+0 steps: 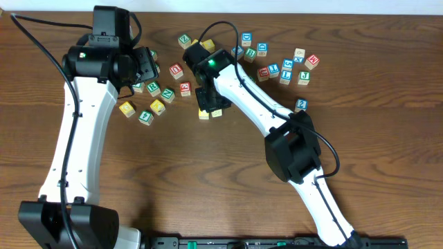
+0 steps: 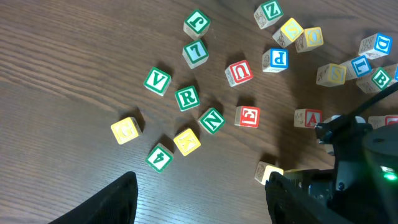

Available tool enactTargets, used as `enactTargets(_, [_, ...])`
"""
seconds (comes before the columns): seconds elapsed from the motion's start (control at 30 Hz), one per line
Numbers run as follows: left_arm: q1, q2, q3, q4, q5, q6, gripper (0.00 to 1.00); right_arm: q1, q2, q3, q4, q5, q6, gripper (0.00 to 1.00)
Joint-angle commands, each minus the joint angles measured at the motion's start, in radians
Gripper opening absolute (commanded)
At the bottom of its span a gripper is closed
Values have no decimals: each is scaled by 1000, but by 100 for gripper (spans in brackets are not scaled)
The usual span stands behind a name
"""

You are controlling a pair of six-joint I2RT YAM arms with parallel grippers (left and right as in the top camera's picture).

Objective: Spell out CORL
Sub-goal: 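Carry the yellow O block toward the placed C block, then lower the O block right of the C block and open the right gripper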

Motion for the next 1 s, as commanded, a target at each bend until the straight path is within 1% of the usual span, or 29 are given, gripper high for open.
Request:
enactTargets(0.0, [0,6,3,1,-13,2,65,7,11,-37,13,26,37,26])
enactTargets(0.13, [0,6,3,1,-13,2,65,6,11,-66,26,25,48,27])
enactTargets(0.23, [0,6,2,1,-13,2,65,7,11,-67,30,25,48,31])
enactTargets(0.3, [0,6,3,1,-13,2,65,8,10,-67,30,21,48,33])
enactTargets(0.37, [0,6,2,2,-13,2,65,8,11,-67,27,19,48,40])
enactTargets(0.43, [0,6,2,1,-13,2,65,8,10,-66,21,10,48,43])
enactTargets(0.6, [0,6,3,2,-13,2,65,6,-9,-64,6,-13,47,43])
enactTargets(0.97, [0,6,3,1,-13,2,65,-18,-138,-63,-13,-9,24,42])
